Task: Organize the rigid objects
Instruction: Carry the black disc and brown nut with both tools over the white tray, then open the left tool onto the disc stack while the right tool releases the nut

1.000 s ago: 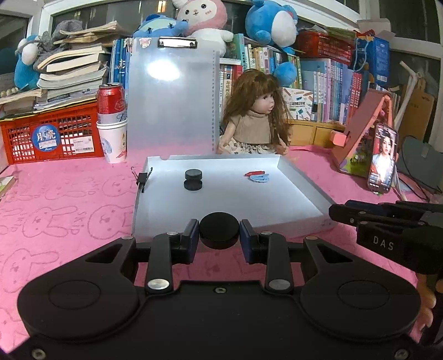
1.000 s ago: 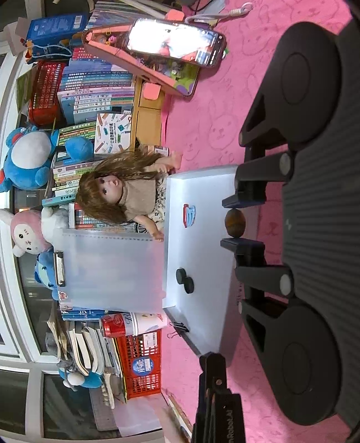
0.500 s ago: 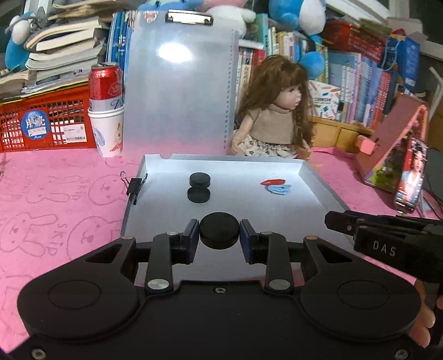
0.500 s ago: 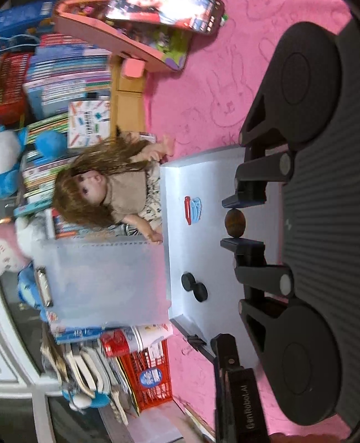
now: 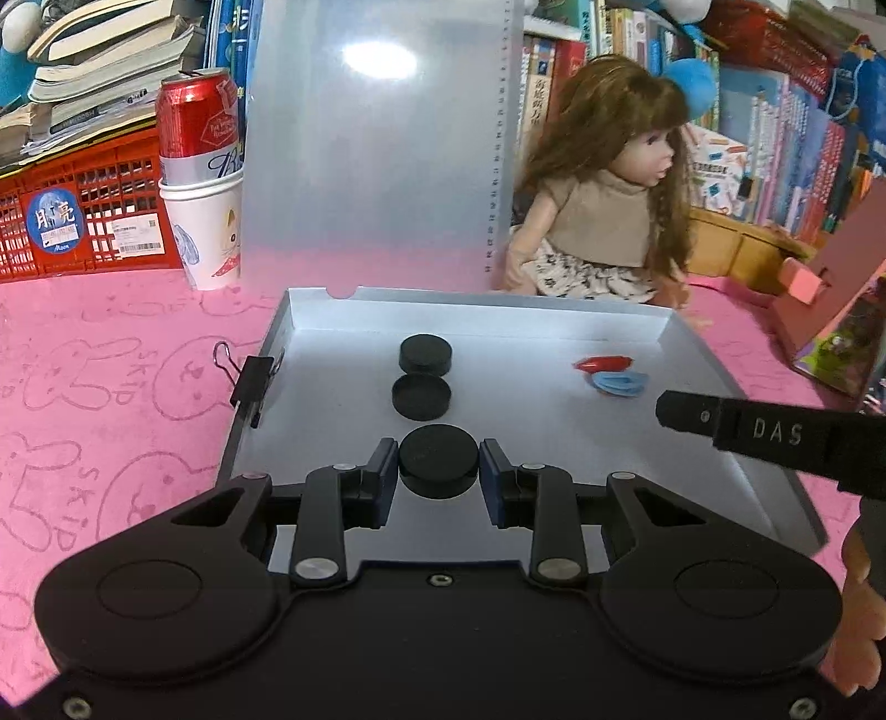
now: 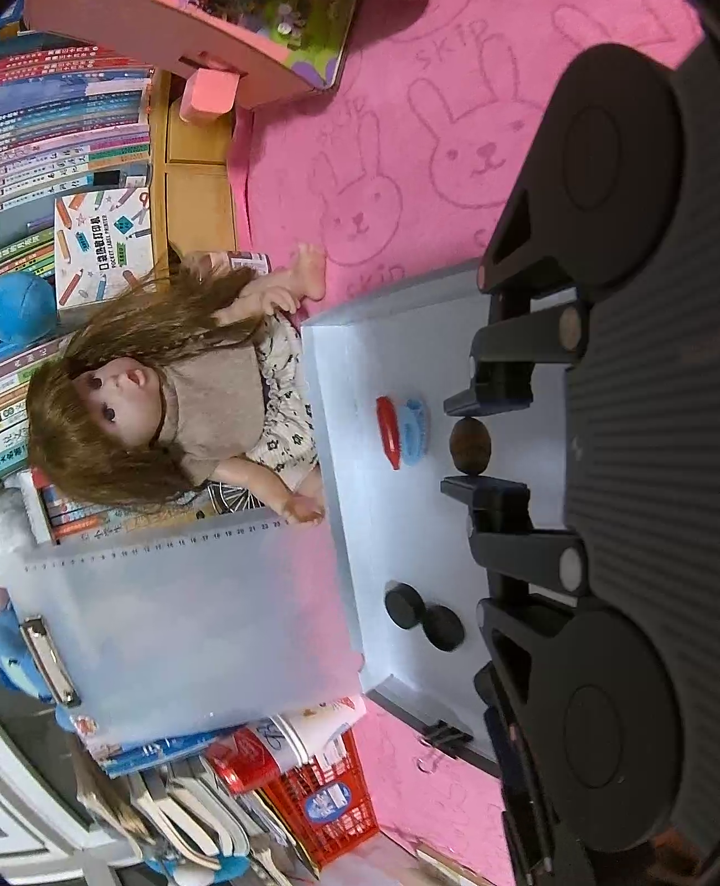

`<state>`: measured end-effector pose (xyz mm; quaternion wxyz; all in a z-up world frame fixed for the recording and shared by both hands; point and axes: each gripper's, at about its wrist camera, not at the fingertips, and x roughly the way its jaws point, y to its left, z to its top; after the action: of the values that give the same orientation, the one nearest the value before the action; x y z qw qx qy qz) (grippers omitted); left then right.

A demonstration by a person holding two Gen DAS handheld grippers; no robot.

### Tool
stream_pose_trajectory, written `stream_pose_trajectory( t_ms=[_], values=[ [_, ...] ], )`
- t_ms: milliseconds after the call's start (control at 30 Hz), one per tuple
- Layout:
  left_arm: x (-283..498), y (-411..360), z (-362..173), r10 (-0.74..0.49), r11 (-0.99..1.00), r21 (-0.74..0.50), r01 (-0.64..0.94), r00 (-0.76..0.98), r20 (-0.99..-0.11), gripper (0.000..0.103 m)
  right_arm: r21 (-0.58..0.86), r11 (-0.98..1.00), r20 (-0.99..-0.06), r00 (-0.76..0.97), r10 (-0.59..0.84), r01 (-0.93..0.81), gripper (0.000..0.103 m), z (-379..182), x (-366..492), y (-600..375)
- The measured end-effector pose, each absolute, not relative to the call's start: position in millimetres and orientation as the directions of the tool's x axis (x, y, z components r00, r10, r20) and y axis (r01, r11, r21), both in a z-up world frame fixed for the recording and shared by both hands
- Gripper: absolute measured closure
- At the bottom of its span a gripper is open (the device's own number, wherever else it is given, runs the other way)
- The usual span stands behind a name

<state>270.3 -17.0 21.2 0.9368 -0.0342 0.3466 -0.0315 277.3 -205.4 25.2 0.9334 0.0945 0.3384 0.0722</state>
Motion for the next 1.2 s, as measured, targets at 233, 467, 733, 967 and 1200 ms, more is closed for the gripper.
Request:
stream_pose_trajectory(
  t_ms=[233,467,733,967,1200],
  values=[
    [287,-18,10,-0.074,0.996,-0.086,0.021,0.738,-0.671,0.073,0.211,0.976,-0.63,0.755,0.182,-0.059,0.076,16,292,-201],
    [296,-21,4,-0.064,0.997,-0.074,0.019,0.734,-0.676,0.073,0.186,0.981,-0.645,0.747,0.159,-0.048,0.076,6,300,-199],
    [298,-28,1,-0.047,0.999,-0.038,0.028,0.749,-0.661,0.073,0.159,0.986,-0.645,0.751,0.14,-0.048,0.076,1,303,-197],
    [300,-30,-2,-0.034,0.999,-0.013,0.033,0.76,-0.649,0.073,0.139,0.989,-0.641,0.756,0.132,-0.055,0.076,0,304,-195],
    [301,-31,-3,-0.03,0.999,-0.003,0.038,0.767,-0.641,0.073,0.133,0.989,-0.637,0.76,0.131,-0.059,0.076,-2,303,-194]
  ],
)
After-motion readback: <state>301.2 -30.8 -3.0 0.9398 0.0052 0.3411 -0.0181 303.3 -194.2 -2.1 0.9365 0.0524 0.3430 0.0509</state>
